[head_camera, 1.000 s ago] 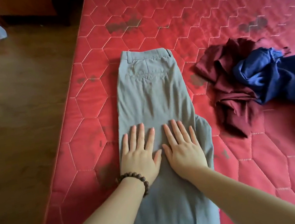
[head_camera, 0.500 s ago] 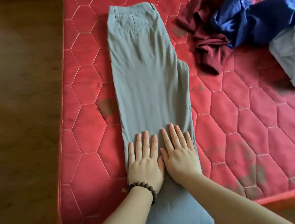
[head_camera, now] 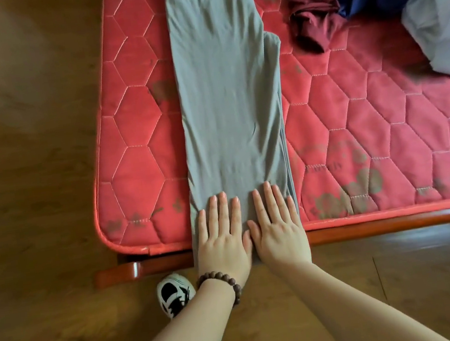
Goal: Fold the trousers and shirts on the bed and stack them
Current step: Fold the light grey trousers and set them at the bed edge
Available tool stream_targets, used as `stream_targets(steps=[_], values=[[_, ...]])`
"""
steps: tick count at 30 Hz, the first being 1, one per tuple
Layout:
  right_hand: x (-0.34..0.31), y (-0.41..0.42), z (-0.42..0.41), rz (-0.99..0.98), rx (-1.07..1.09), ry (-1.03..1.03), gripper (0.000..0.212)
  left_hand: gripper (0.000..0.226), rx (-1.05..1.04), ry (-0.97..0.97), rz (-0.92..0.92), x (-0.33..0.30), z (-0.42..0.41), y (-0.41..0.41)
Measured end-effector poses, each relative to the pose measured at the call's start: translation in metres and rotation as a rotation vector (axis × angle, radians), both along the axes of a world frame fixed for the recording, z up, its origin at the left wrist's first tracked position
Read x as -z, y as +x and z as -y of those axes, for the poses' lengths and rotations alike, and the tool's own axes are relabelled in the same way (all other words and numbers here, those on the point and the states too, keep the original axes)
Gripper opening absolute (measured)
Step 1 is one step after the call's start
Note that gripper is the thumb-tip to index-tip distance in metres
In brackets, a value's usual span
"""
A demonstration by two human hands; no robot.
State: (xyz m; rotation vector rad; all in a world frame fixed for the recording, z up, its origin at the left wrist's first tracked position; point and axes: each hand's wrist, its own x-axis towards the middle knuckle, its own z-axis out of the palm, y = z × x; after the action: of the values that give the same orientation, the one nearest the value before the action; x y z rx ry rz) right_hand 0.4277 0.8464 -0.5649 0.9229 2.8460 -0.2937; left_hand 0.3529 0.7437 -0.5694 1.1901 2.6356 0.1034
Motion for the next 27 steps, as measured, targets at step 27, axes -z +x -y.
stream_targets(steps=[27], values=[[-0.004,-0.132,-0.137,0.161,0.033,0.003,0.063,0.068,0.029,-0.036,-0.022,0.003,-0.114,-0.178]])
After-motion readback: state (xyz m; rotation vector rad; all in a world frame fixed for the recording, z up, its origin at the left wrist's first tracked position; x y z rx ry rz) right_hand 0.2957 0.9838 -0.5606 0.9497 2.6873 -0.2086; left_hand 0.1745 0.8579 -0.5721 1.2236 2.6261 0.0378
